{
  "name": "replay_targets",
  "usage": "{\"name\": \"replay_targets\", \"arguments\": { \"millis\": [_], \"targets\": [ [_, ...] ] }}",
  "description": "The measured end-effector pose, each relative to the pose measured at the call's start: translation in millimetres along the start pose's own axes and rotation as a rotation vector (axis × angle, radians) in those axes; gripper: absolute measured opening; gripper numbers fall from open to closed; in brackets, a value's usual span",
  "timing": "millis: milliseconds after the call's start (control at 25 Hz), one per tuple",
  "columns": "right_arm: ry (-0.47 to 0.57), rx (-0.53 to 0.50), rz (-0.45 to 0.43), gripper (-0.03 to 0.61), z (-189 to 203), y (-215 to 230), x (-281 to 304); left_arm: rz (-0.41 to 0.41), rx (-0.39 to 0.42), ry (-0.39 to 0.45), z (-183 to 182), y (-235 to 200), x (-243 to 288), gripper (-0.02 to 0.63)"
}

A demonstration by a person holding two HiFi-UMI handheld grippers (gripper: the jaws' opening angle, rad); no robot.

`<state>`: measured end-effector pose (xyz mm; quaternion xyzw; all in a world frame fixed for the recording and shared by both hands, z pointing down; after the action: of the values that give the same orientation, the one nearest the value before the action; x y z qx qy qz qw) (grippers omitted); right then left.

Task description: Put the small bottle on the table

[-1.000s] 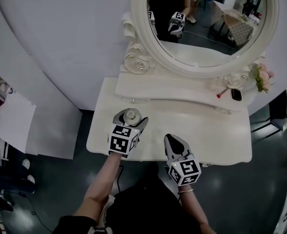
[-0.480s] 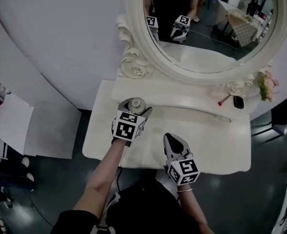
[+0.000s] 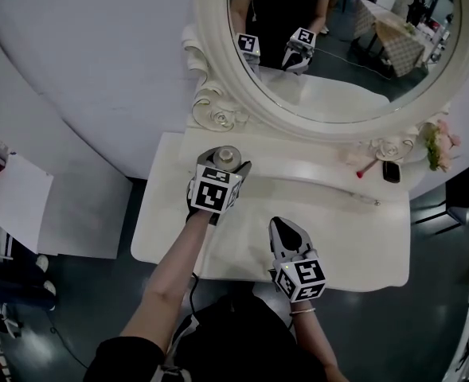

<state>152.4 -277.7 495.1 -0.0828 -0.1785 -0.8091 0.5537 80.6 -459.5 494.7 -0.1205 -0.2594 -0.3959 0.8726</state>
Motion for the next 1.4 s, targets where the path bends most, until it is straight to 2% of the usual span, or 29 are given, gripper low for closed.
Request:
{"name": "replay_targets", "arguments": {
  "millis": [600, 880, 1400],
  "targets": [
    [-0.007, 0.009, 0.008, 0.005, -2, 11, 8, -0.012, 0.010, -0.037, -9, -7, 35, 0.337],
    [-0.013, 0.012, 0.016, 0.005, -1, 16, 7, -0.024, 0.042, -0.037, -17, -9, 48, 0.339],
    [-0.017, 0.015, 0.013, 0.005, 0, 14, 6, -0.015, 0.045, -0.031, -24, -10, 57, 0.341]
  ]
}}
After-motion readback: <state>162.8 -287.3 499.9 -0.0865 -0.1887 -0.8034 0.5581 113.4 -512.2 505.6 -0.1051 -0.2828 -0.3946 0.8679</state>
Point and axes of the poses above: the fingertips, and each gripper's own axes: x forward along the fingers, y to its right, z out of its underside, the point moved 1 cm from there along -x, backward along the fingers, and after that the axes turned 4 degrees about -y, right-handed, at the moved point
